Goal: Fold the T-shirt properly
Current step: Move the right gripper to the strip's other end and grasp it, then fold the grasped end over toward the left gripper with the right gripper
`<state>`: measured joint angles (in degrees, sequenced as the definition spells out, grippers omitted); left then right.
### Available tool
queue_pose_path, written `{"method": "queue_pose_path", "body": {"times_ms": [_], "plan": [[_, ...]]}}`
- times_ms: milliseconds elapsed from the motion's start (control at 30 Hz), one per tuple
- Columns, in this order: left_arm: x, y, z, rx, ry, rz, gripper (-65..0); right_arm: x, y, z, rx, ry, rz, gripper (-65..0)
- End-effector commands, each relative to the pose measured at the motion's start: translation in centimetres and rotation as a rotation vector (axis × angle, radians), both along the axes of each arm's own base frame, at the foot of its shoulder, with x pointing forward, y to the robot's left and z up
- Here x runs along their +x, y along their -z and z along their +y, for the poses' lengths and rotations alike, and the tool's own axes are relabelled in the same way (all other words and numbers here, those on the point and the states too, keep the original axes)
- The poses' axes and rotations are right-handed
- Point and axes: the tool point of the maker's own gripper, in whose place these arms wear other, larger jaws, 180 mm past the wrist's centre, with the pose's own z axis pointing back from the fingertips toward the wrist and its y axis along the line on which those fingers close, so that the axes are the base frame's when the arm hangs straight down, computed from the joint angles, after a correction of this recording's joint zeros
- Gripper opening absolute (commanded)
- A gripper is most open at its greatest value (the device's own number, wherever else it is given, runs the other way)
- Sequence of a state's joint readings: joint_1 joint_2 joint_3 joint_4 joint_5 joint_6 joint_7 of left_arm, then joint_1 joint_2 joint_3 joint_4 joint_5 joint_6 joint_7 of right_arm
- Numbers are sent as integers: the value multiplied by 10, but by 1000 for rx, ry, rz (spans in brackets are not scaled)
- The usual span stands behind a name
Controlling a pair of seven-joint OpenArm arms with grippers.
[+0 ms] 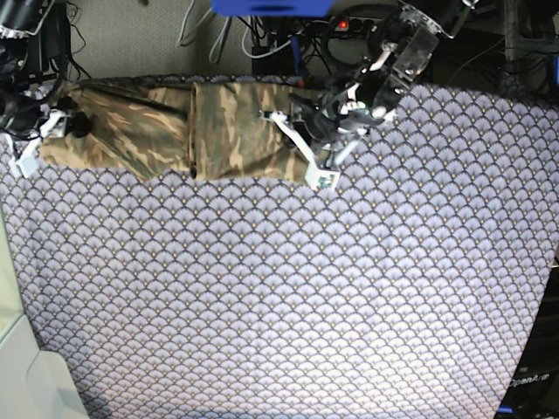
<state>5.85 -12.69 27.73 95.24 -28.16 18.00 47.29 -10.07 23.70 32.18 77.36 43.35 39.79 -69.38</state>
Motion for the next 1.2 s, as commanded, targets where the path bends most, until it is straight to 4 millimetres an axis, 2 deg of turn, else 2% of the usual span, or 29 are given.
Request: {"method": "queue_pose_path", "body": {"times_ms": [0,333,533,767,900,1033,1167], "plan": [[5,-2,4,13,-7,-11,-625,-16,9,4,-1,-28,77,-221],[5,-3,4,13,-9,-13,-625,-19,17,21,29,-50,93,-375],[6,-3,4,12,-9,-14,-625,-33,24,25,33,-60,127,-459],[6,-3,4,11,-9,-14,-625,-32,22,22,24,-60,121,-631],[6,-3,4,11,-9,-14,-625,-16,0,24,-32,-111,48,-650],[5,-3,4,12,-8,-11,-625,-11,-23,34,-89,-176,-19,-650],[5,-3,4,12,-8,-10,-625,-4,-35,63,-105,-275,-68,-650]]}}
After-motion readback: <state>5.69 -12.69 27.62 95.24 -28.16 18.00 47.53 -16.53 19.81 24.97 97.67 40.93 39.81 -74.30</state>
